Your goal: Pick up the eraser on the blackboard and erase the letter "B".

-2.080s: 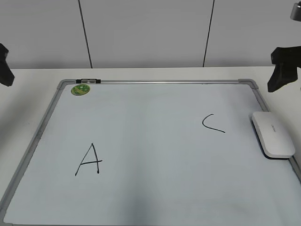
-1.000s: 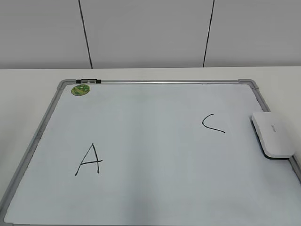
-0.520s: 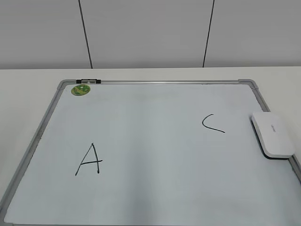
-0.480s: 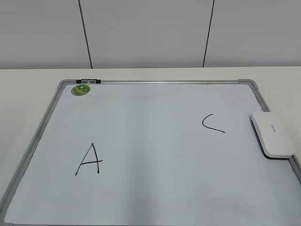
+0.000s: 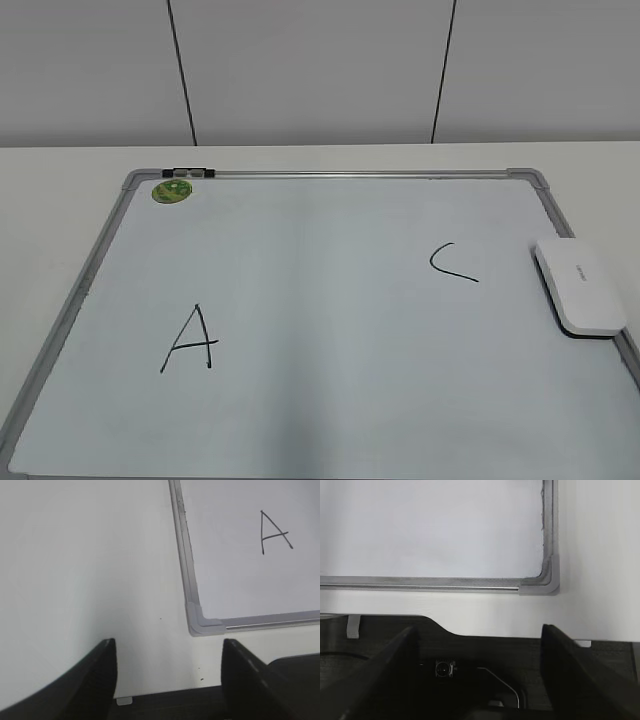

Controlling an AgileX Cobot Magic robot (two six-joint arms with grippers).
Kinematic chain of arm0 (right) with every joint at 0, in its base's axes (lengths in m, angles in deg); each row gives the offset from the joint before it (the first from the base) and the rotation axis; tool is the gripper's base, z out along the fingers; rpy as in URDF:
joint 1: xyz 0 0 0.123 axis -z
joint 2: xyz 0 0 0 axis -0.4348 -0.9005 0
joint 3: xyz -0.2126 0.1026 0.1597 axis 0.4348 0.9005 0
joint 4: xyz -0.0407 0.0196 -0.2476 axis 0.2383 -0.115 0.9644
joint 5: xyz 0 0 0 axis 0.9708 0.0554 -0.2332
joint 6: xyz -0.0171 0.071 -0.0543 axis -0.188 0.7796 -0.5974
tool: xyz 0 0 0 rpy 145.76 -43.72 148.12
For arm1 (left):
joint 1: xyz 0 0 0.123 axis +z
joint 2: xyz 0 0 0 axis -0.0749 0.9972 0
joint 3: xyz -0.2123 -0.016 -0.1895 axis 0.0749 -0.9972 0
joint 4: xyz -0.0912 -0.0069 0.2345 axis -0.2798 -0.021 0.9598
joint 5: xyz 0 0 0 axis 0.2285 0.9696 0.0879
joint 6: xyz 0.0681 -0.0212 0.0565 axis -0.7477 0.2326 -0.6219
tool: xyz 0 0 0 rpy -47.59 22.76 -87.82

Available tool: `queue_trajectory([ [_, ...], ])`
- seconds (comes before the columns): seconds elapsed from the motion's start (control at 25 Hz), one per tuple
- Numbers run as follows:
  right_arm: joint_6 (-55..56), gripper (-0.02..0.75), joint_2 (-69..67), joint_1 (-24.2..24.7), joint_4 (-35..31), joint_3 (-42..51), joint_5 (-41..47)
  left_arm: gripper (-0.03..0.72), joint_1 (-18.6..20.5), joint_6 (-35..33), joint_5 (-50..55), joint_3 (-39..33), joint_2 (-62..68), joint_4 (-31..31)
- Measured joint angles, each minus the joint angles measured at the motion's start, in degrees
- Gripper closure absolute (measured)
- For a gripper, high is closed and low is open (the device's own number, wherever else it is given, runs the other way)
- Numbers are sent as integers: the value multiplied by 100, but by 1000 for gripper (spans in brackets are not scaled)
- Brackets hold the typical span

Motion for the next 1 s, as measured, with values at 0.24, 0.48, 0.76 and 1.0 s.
queue_trajectory([
  [0.24,-13,184,993,0,136,0,126,209,-97,9,198,-161,-811,13],
  [0.48,-463,184,1361,0,442,0,162,211,-101,-1,216,-164,-1115,32],
  [0.76,-510,184,1361,0,484,116,-325,227,-101,-1,-235,-277,-1115,73],
  [1.0,-510,184,1361,0,496,221,-470,230,-101,-10,-498,-408,-1115,72],
])
